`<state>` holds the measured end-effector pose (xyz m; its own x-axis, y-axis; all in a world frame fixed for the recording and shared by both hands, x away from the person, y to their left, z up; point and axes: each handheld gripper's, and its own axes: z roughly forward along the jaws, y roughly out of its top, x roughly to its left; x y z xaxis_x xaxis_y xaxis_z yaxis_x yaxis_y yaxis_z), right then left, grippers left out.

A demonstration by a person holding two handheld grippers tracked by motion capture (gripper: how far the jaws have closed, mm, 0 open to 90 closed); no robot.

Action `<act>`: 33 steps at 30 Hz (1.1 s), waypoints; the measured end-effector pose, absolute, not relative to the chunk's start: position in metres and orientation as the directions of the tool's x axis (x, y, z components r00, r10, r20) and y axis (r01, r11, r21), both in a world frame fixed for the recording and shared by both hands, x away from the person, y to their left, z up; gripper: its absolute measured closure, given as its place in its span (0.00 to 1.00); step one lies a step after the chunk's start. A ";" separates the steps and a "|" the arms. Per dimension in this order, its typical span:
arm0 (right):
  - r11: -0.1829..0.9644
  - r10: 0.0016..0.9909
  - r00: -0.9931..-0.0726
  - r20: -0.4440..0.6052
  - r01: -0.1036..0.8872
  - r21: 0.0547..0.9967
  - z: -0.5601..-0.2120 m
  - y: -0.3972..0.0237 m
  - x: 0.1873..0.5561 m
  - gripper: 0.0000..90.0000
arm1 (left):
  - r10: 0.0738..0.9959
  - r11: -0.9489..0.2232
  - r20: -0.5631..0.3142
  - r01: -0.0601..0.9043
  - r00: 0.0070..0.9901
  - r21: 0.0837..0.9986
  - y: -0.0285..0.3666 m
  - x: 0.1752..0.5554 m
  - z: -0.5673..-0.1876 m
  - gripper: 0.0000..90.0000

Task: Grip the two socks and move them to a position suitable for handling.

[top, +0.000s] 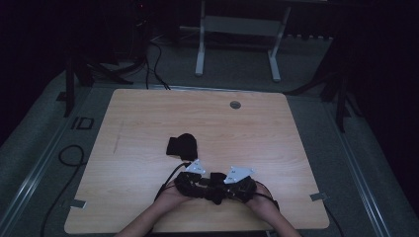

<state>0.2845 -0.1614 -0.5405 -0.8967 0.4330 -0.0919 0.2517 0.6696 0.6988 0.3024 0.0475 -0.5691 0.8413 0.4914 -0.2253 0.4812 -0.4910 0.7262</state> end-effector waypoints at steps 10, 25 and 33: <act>0.616 0.456 -0.883 -0.115 0.219 0.756 -0.513 -0.170 0.284 0.87 | 0.524 -0.459 -0.177 0.451 0.833 0.766 0.052 0.293 -0.550 0.99; 0.550 0.411 -0.893 -0.183 0.083 0.831 -0.444 -0.159 0.277 0.87 | 0.592 -0.377 -0.081 0.365 0.801 0.851 0.074 0.271 -0.516 0.52; 0.491 0.409 -0.889 -0.208 0.022 0.871 -0.401 -0.156 0.278 0.87 | 0.615 -0.333 -0.115 0.389 0.780 0.859 0.079 0.263 -0.541 0.37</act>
